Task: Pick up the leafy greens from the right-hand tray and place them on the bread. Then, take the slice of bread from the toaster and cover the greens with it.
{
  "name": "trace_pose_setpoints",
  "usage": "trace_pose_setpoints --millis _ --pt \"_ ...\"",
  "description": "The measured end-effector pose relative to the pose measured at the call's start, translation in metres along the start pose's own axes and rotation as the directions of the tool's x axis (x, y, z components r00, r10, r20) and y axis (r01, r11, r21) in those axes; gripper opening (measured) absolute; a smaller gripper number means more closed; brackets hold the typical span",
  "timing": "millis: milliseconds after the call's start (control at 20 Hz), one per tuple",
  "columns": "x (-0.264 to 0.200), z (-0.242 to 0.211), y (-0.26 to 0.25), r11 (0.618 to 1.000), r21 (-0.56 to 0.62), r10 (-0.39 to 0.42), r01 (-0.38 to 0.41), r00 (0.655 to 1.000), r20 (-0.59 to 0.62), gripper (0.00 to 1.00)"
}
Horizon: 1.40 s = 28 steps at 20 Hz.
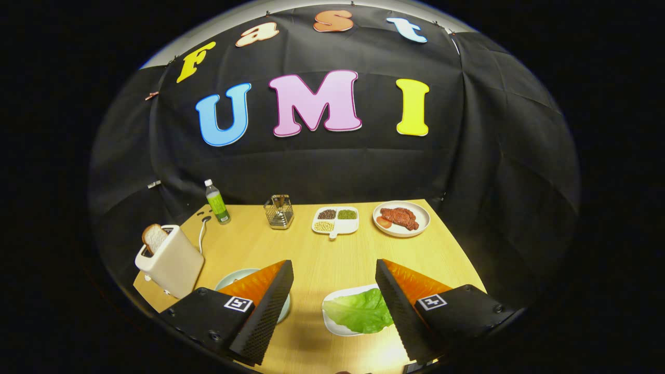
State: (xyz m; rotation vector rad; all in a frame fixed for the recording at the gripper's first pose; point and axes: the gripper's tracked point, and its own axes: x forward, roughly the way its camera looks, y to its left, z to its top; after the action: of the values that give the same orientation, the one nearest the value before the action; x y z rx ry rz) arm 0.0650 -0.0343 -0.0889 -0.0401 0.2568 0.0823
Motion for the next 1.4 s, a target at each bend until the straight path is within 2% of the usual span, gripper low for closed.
trace_pose_setpoints --millis 300,550,800,1050,1400 --pt "0.044 -0.062 -0.029 0.999 -0.052 0.005 -0.012 0.991 -0.134 0.99" --pt "0.079 -0.123 -0.042 0.995 -0.096 0.008 -0.034 0.965 -0.262 0.99" --pt "0.097 -0.161 -0.053 0.987 -0.154 -0.002 -0.051 0.945 -0.326 0.99" --pt "0.108 -0.179 -0.053 0.991 -0.111 0.035 -0.079 0.935 -0.353 0.99" --pt "0.113 -0.185 -0.052 0.985 -0.12 0.07 -0.12 0.931 -0.357 0.96"
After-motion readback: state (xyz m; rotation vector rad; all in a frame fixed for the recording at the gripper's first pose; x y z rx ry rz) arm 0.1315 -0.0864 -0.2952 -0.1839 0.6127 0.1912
